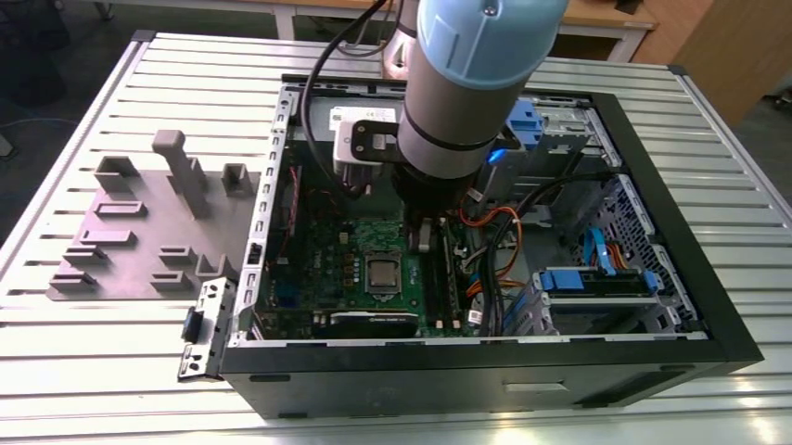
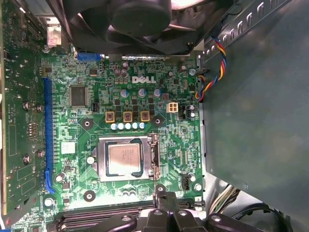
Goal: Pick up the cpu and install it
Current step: 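Install the first cpu locking lever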
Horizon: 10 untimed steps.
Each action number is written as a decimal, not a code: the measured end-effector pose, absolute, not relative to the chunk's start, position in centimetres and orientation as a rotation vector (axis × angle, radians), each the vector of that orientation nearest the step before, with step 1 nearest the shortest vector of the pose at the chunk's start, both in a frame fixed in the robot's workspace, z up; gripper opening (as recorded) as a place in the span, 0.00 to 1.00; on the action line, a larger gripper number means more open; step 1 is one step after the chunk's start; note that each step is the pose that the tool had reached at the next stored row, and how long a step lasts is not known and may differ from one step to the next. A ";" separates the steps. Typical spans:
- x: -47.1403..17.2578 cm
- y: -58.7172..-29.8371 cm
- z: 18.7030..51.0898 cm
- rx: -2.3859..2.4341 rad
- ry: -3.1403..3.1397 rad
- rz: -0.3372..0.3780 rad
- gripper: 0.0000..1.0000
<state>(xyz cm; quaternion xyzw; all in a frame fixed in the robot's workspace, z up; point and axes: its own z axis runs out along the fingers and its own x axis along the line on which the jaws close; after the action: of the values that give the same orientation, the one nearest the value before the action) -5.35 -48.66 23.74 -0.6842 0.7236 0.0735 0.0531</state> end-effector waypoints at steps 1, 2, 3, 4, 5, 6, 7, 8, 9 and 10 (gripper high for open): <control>-5.4 -48.7 23.7 -2.080 2.200 0.223 0.11; -5.4 -48.8 23.7 -2.080 2.200 0.223 0.11; -5.4 -48.9 23.7 -2.080 2.200 0.223 0.11; -5.4 -49.0 23.7 -2.080 2.199 0.223 0.11; -5.4 -49.1 23.7 -2.080 2.199 0.223 0.11; -5.4 -49.2 23.7 -2.080 2.199 0.223 0.11; -5.4 -49.3 23.7 -2.080 2.199 0.223 0.11; -5.4 -49.4 23.6 -2.080 2.199 0.223 0.11; -5.4 -49.5 23.5 -2.080 2.199 0.223 0.11; -5.4 -49.7 23.4 -2.080 2.199 0.223 0.11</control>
<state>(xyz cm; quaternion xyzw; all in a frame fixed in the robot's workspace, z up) -5.35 -49.66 23.36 -0.6844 0.7235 0.0735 0.0530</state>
